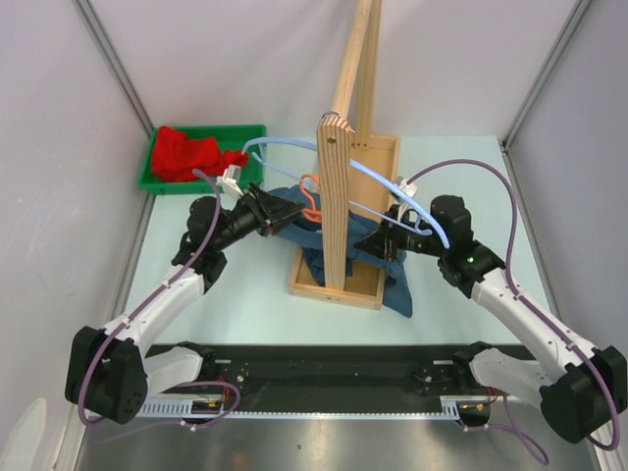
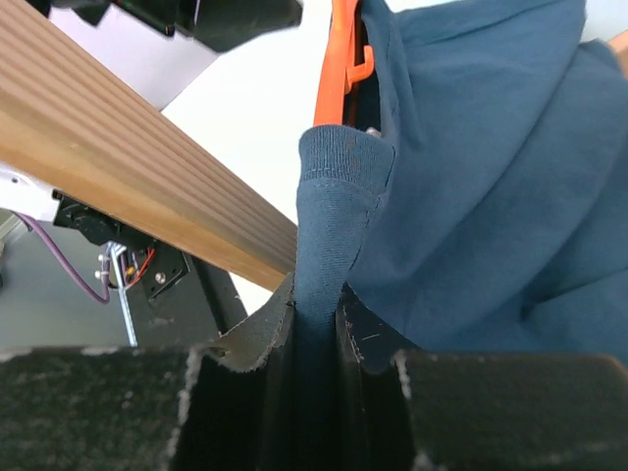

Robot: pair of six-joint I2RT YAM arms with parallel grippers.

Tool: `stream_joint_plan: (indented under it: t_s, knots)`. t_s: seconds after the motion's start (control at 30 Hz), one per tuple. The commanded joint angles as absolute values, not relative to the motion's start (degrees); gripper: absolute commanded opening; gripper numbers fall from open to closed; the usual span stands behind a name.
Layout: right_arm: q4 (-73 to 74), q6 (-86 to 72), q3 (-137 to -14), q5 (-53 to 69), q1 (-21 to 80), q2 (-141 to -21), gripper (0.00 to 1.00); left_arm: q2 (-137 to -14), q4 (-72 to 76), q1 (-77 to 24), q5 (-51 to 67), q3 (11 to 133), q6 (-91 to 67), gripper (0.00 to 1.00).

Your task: Remove the t-shirt from the hanger

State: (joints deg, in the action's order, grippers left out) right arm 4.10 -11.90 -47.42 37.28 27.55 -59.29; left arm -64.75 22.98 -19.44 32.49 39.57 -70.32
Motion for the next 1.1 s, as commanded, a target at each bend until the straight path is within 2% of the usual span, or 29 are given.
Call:
stream_joint_plan:
  t_s: [0.0,0.1,0.43,0.67,0.73,0.77,0.83,0.87,0.9,0.93,0.97,1.0,1.03,1.07]
  knots:
    - [2.2,-10.37,-51.68,35.25,29.79,-60.38,0.0,-65.21,28.47,-20.3,29.0,41.75,-68.37,0.52]
    - [2.55,-10.2,-51.94,34.89,30.41,-60.56,0.0,-66.44,31.2,-20.48,28.92,41.04,-68.99,0.5]
    - [2.72,-10.64,-52.47,35.6,31.02,-60.47,0.0,-68.72,24.61,-22.5,21.98,45.0,-59.95,0.48]
    - [3.43,-9.76,-52.21,36.82,31.29,-60.47,0.0,-72.68,27.24,-23.73,22.67,45.7,-61.69,0.43]
    - [2.81,-9.84,-51.86,37.62,31.29,-60.38,0.0,-73.56,28.47,-23.99,23.03,45.62,-62.14,0.39]
    - [2.73,-10.02,-51.68,37.62,31.29,-60.29,0.0,-74.0,28.91,-24.08,23.29,45.62,-62.75,0.31]
    - [2.99,-10.19,-51.5,37.53,31.29,-60.38,0.0,-74.79,30.32,-24.26,23.73,45.53,-63.28,0.23]
    - [3.51,-10.37,-51.42,37.36,31.29,-60.47,0.0,-74.97,30.5,-24.26,23.64,45.53,-63.46,0.11]
    - [4.04,-10.63,-51.42,36.83,31.38,-60.38,0.0,-75.06,29.8,-24.26,23.21,45.96,-63.46,0.04]
    - [6.31,-10.81,-51.42,34.22,31.38,-60.21,0.05,-75.06,29.1,-24.26,22.68,46.14,-63.46,0.0]
    - [7.81,-11.25,-51.42,32.19,31.46,-59.94,0.3,-74.97,28.48,-24.26,22.41,46.32,-63.28,0.0]
    - [9.3,-12.47,-50.89,29.91,31.29,-58.72,0.44,-74.8,27.43,-24.26,21.11,46.49,-63.28,0.0]
    - [12.19,-13.09,-50.28,25.88,31.29,-57.84,0.65,-74.27,26.46,-24.26,20.31,46.58,-63.28,0.0]
    - [13.43,-14.05,-49.49,24.36,31.2,-56.79,0.72,-73.92,25.32,-24.26,19.52,46.67,-63.46,0.0]
